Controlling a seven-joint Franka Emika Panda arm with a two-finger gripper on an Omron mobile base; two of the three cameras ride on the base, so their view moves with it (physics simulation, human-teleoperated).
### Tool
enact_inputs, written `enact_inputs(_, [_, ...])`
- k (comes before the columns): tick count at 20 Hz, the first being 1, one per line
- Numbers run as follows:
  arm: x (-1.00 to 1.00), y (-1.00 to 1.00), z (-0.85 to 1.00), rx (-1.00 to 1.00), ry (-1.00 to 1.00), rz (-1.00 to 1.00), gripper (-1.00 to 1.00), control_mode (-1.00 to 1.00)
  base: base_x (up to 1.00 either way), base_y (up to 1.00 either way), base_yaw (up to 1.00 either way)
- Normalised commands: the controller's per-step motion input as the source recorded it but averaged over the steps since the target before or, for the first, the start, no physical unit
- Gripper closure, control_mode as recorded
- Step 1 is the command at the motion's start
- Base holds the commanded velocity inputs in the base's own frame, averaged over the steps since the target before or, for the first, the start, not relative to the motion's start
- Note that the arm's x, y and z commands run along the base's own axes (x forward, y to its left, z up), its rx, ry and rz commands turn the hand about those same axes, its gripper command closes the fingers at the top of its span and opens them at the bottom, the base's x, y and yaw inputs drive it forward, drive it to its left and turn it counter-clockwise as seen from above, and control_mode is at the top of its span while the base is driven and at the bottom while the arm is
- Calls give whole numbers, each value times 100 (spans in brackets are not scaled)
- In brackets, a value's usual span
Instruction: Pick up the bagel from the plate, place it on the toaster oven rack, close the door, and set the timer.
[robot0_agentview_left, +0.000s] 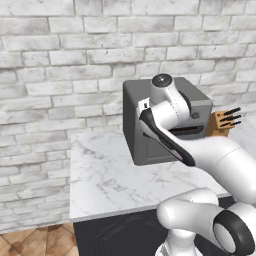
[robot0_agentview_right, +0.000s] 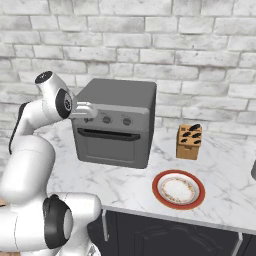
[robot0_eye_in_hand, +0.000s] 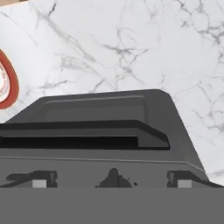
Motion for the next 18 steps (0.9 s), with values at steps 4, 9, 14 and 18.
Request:
enact_inputs(4, [18,-1,-11,0,0,0,-100,-100,0,0,0])
enact_inputs(9, [17,0,-10,0,0,0,-100,-100,0,0,0])
enact_inputs(14, [18,0,-9,0,0,0,-100,-100,0,0,0])
enact_inputs(18, [19,-1,-11,0,0,0,-100,-100,0,0,0])
